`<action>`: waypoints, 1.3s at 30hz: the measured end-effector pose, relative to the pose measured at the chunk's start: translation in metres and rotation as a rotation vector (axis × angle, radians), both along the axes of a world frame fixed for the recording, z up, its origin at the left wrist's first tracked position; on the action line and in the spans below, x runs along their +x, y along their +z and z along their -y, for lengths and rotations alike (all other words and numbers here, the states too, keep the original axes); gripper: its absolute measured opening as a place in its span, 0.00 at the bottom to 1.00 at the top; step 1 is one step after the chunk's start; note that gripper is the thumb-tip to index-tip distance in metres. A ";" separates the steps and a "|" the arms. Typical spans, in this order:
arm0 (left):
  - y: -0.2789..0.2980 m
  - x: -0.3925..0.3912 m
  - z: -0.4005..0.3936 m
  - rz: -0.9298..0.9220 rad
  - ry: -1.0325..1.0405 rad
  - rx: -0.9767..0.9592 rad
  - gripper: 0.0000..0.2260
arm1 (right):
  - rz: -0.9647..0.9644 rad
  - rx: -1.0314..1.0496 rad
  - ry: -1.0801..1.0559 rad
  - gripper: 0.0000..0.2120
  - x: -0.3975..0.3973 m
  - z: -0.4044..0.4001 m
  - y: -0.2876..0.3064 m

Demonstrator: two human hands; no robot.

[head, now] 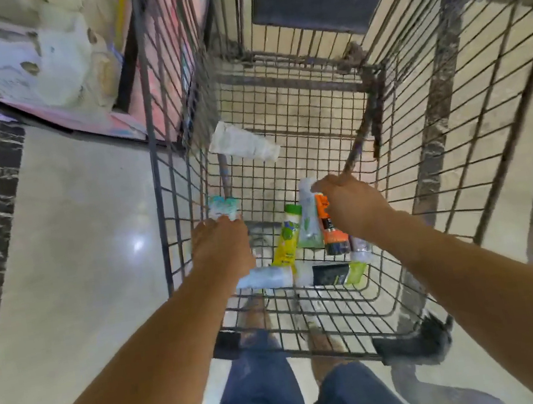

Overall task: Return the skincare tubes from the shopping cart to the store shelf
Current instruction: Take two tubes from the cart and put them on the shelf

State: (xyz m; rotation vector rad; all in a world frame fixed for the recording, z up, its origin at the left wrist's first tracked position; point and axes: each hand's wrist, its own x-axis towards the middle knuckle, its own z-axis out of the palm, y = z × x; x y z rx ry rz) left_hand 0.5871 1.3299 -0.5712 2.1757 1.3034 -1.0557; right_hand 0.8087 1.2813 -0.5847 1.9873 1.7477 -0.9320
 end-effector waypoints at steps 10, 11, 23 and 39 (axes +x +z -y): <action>-0.098 0.003 0.015 -0.117 0.075 0.066 0.33 | 0.017 0.052 0.252 0.35 -0.006 0.007 -0.082; -0.104 0.003 0.014 -0.129 0.051 0.081 0.33 | 0.013 0.042 0.250 0.37 -0.007 0.005 -0.085; -0.108 -0.001 0.013 0.034 0.267 0.161 0.37 | 0.219 0.045 0.404 0.19 -0.017 -0.017 -0.084; 0.030 0.031 -0.040 0.712 0.767 -0.168 0.21 | 0.031 0.065 -0.289 0.16 0.032 -0.026 0.078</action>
